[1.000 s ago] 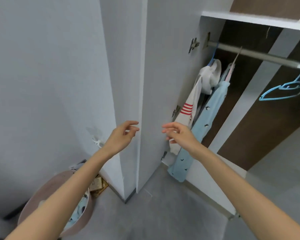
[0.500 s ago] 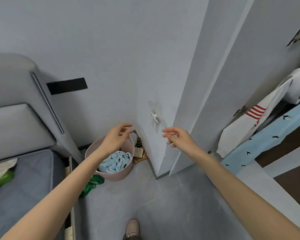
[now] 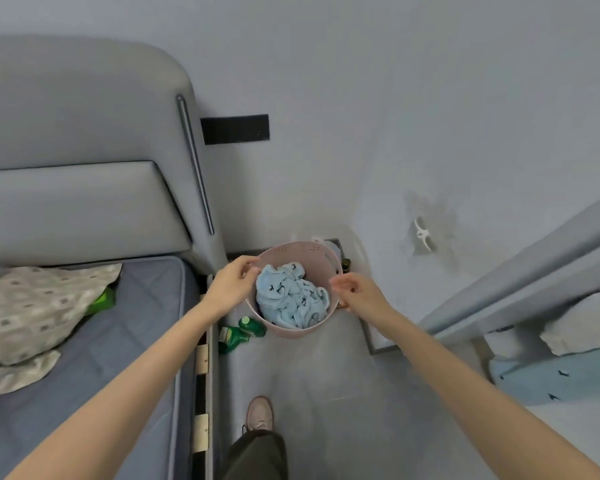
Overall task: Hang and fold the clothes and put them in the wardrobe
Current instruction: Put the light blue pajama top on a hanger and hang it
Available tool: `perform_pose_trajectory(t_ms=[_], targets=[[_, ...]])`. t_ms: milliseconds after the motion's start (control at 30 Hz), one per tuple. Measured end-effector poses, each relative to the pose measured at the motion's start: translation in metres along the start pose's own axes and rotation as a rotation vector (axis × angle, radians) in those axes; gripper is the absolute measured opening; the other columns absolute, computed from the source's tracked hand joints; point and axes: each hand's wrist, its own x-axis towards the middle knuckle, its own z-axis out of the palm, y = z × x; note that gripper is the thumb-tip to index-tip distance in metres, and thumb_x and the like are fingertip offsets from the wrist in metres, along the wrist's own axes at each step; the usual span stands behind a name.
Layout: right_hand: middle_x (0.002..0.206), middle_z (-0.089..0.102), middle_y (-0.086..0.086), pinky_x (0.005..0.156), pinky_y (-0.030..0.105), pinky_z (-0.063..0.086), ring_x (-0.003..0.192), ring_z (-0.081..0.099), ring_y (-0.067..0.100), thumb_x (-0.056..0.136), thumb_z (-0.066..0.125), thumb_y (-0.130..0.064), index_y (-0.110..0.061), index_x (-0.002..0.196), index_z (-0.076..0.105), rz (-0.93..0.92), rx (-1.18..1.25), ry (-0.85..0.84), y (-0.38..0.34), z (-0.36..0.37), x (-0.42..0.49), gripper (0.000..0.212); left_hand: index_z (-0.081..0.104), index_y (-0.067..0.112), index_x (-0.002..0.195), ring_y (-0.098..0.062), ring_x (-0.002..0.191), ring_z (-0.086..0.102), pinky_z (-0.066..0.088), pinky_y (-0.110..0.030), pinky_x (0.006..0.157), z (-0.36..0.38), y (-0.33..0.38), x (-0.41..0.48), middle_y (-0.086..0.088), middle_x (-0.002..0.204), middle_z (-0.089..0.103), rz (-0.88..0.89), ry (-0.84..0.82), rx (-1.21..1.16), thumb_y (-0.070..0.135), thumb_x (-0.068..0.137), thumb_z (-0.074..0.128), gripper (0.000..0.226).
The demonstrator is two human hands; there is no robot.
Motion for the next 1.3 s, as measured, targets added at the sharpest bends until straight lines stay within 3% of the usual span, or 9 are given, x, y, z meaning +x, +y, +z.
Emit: perform_pose_trajectory(t_ms=[233,333,500,633,900,1033,1133,1200,1300], targets=[[0.127,0.057,0.004,0.1,0.032,0.043,0.119,0.052,0.019,0.095,0.049,-0.011,-0.013,0.12,0.06,0.152,-0.062,0.005,0.023,0.055,0.095,0.027,0.051,0.013,0.131,-0.021,0.117,0.053,0.035,-0.022,0.089,-0.007,-0.058,0.08,-0.007,0.128,0.059,-0.094,-0.082,0.054,0.019,0.098,0.044,0.035],[0.135,0.052,0.006,0.098,0.031,0.041,0.122,0.049,0.022,0.094,0.048,-0.01,-0.014,0.124,0.056,0.2,-0.111,-0.003,0.042,0.07,0.131,0.031,0.05,0.014,0.132,-0.021,0.119,0.052,0.036,-0.023,0.091,0.002,-0.08,0.112,-0.008,0.129,0.058,-0.137,-0.124,0.036,0.02,0.099,0.042,0.035],[0.136,0.046,0.01,0.078,0.026,0.041,0.11,0.052,0.021,0.092,0.05,-0.008,-0.017,0.127,0.05,0.251,-0.166,-0.037,0.087,0.101,0.198,0.036,0.052,0.018,0.13,-0.019,0.118,0.053,0.037,-0.023,0.09,0.03,-0.123,0.165,-0.006,0.127,0.059,-0.192,-0.139,-0.014,0.021,0.099,0.041,0.032],[0.139,0.041,0.009,0.098,0.034,0.04,0.124,0.046,0.025,0.092,0.052,-0.012,-0.02,0.132,0.046,0.228,-0.278,-0.083,0.135,0.139,0.259,0.042,0.049,0.015,0.133,-0.019,0.12,0.052,0.036,-0.021,0.092,0.064,-0.17,0.21,-0.007,0.131,0.056,-0.207,-0.119,-0.038,0.018,0.099,0.042,0.034],[0.139,0.038,0.01,0.104,0.043,0.037,0.128,0.038,0.032,0.09,0.057,-0.017,-0.031,0.136,0.04,0.08,-0.436,-0.149,0.254,0.245,0.385,0.051,0.048,0.017,0.135,-0.004,0.108,0.051,0.033,-0.012,0.088,0.155,-0.287,0.301,-0.001,0.129,0.058,-0.188,-0.073,-0.041,0.017,0.099,0.043,0.037],[0.154,0.012,0.012,0.106,0.046,0.031,0.136,0.023,0.04,0.09,0.058,-0.017,-0.04,0.143,0.027,0.042,-0.566,-0.164,0.304,0.286,0.435,0.065,0.05,0.014,0.133,0.0,0.101,0.05,0.032,0.005,0.075,0.187,-0.338,0.33,0.007,0.118,0.059,-0.147,-0.031,-0.073,0.014,0.098,0.045,0.036],[0.156,-0.006,0.012,0.107,0.051,0.033,0.136,0.019,0.044,0.088,0.061,-0.018,-0.044,0.142,0.023,0.067,-0.656,-0.148,0.327,0.307,0.458,0.071,0.052,0.013,0.131,0.002,0.101,0.05,0.03,0.009,0.074,0.201,-0.36,0.348,0.011,0.112,0.056,-0.096,0.002,-0.07,0.01,0.097,0.045,0.035],[0.152,0.011,0.013,0.099,0.049,0.041,0.128,0.029,0.042,0.091,0.055,-0.017,-0.036,0.135,0.034,0.054,-0.697,-0.116,0.341,0.315,0.473,0.052,0.052,0.014,0.131,0.001,0.104,0.049,0.03,0.008,0.078,0.208,-0.368,0.36,0.009,0.117,0.055,-0.056,0.009,-0.061,0.01,0.097,0.045,0.035],[0.114,0.055,0.011,0.079,0.04,0.049,0.104,0.054,0.032,0.092,0.044,-0.011,-0.017,0.115,0.049,-0.05,-0.635,-0.093,0.351,0.313,0.486,0.024,0.051,0.016,0.132,0.001,0.104,0.049,0.031,0.006,0.079,0.212,-0.37,0.369,0.009,0.118,0.053,-0.036,-0.005,-0.067,0.01,0.097,0.044,0.036]])
